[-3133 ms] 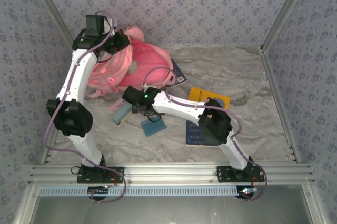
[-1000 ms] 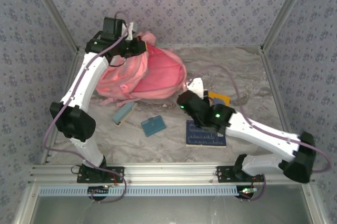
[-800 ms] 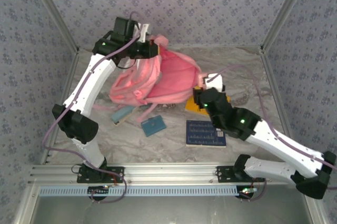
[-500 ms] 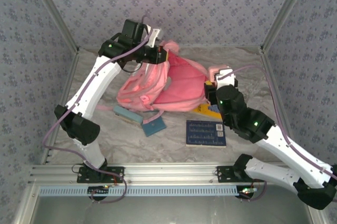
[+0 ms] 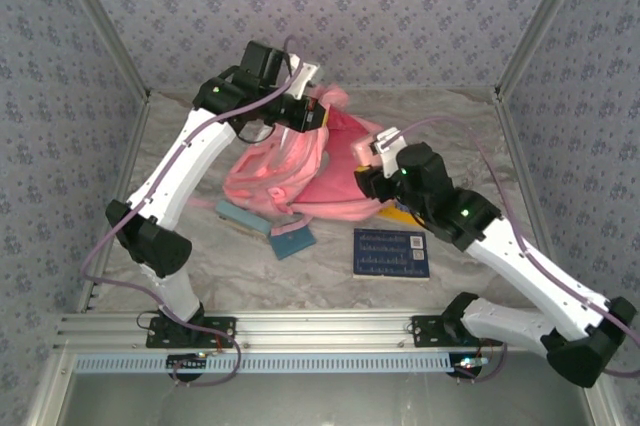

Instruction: Pack the student bag

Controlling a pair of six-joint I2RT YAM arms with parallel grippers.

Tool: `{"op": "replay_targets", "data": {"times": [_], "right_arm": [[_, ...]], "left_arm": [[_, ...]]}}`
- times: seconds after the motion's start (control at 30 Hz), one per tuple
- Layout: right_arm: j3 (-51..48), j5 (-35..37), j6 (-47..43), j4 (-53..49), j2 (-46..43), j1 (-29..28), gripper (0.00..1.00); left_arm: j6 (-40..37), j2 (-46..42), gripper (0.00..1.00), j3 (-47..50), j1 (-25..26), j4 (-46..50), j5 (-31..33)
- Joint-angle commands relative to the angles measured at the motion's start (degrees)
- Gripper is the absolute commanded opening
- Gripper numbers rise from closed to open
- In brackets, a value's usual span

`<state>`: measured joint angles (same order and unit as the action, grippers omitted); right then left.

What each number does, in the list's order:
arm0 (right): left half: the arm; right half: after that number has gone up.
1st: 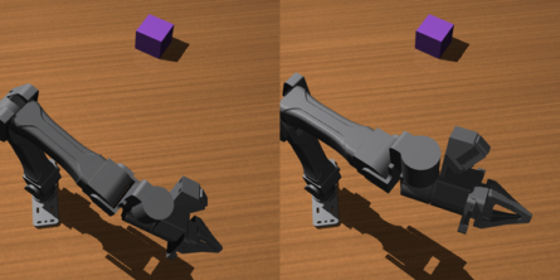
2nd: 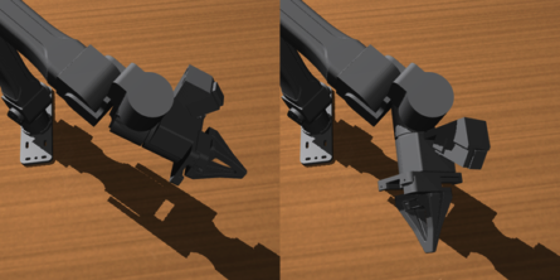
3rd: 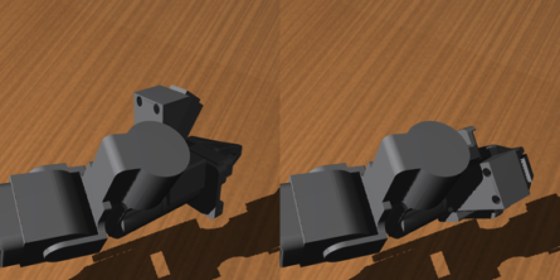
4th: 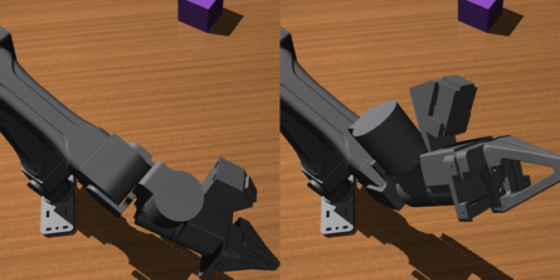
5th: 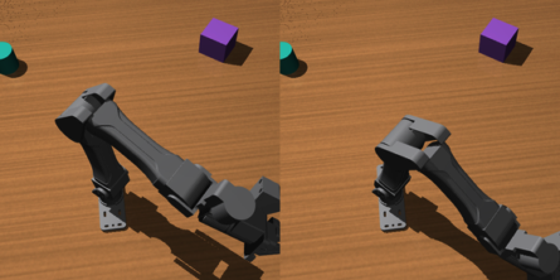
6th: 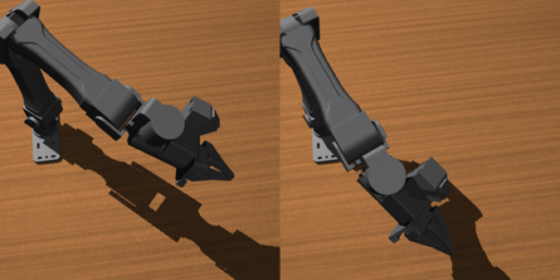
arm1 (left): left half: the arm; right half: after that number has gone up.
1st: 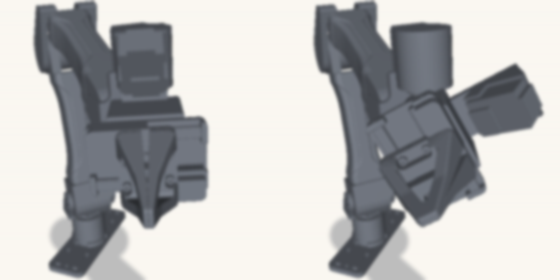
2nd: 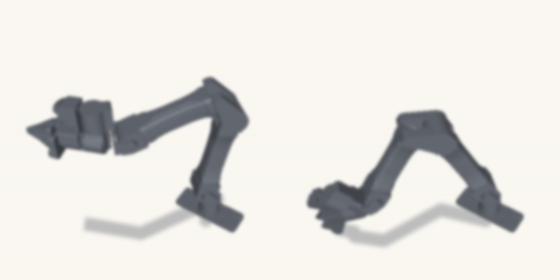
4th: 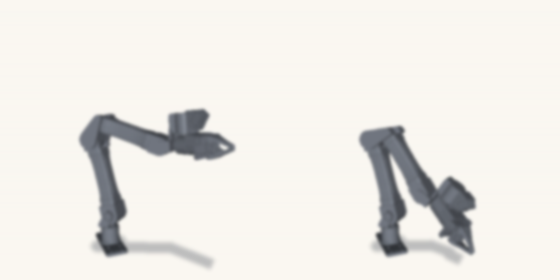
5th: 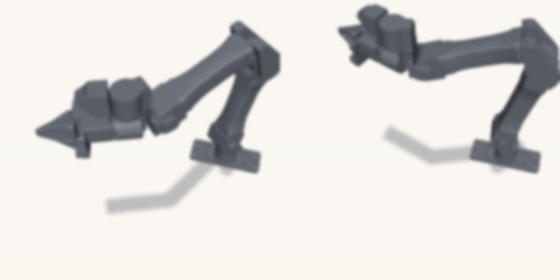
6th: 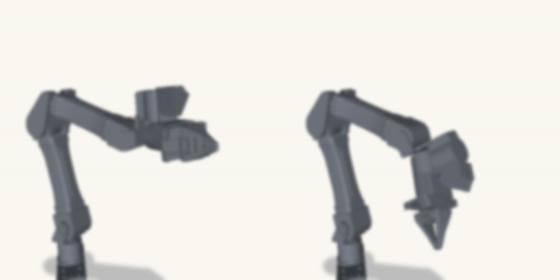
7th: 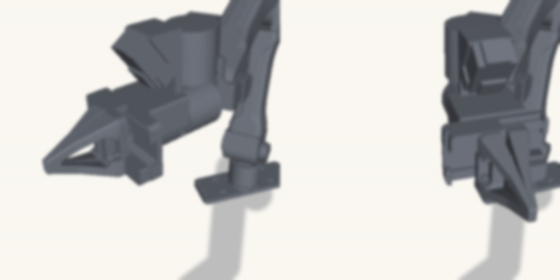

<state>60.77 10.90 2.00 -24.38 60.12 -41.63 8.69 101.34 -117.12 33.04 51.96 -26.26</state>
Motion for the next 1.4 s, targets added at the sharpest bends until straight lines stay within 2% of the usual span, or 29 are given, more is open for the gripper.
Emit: {"op": "replay_targets", "data": {"times": [0.0,0.17,0.3,0.47,0.5,0.6,0.67,0.87,1.0,1.03,1.1,1.23,1.3,1.37], "right_arm": [[-1.05,-9.91,-1.34,4.61,2.11,1.67,0.08],[-3.79,-17.87,-3.33,13.32,9.06,1.83,0.17],[-4.29,-20.14,-3.08,21.09,15.98,1.85,0.18],[3.83,-21.97,-3.28,20.9,29.18,0.85,0.19],[5.5,-22.42,-3.88,20.65,31.33,0.36,0.23],[11.8,-22.19,-6.14,18.68,38.01,-2.56,0.6],[13.69,-17.49,-8.78,17.51,40.09,-5.2,0.72],[8.1,-4.5,-8.96,24.06,34.77,-6.51,0.91],[3.21,0.32,-8.65,26.07,28.98,-5.63,0.94],[1.6,1.46,-8.02,27.24,27.14,-5.35,0.98],[-0.58,4.82,-7.62,27.84,23.77,-4.88,1.0],[-3.79,8.59,-7.45,25.39,16.09,-4.25,1.0],[-2.17,10.46,-5.47,18.91,13.96,-3.73,1.0],[0.28,15.61,-3.55,14.63,12.86,-3.61,1.0]], "left_arm": [[-3.58,-5.27,0.0,-2.81,0.63,-5.59,-5.31],[-4.03,-7.07,0.0,-1.25,0.63,-6.89,-7.29],[-3.82,-7.37,0.0,-1.27,0.64,-7.3,-8.27],[-3.4,-7.6,0.0,-1.27,0.7,-8.11,-9.78],[-3.4,-7.65,0.0,-1.27,0.67,-8.15,-9.84],[-3.46,-7.87,0.0,-1.18,0.63,-8.02,-8.21],[-3.54,-8.32,0.0,-0.79,0.52,-8.02,-6.73],[-2.03,-9.23,0.0,0.48,-1.19,-8.71,-3.92],[-0.44,-9.32,0.0,1.4,-3.31,-9.31,-2.98],[0.1,-9.31,0.0,1.75,-4.15,-9.41,-2.6],[1.46,-9.73,0.0,2.91,-5.82,-9.98,-2.4],[4.08,-11.2,0.0,5.08,-9.05,-11.92,-2.28],[4.4,-11.68,0.0,6.98,-9.74,-12.39,-1.91],[4.34,-11.48,0.0,7.05,-10.06,-12.33,-1.15]]}}
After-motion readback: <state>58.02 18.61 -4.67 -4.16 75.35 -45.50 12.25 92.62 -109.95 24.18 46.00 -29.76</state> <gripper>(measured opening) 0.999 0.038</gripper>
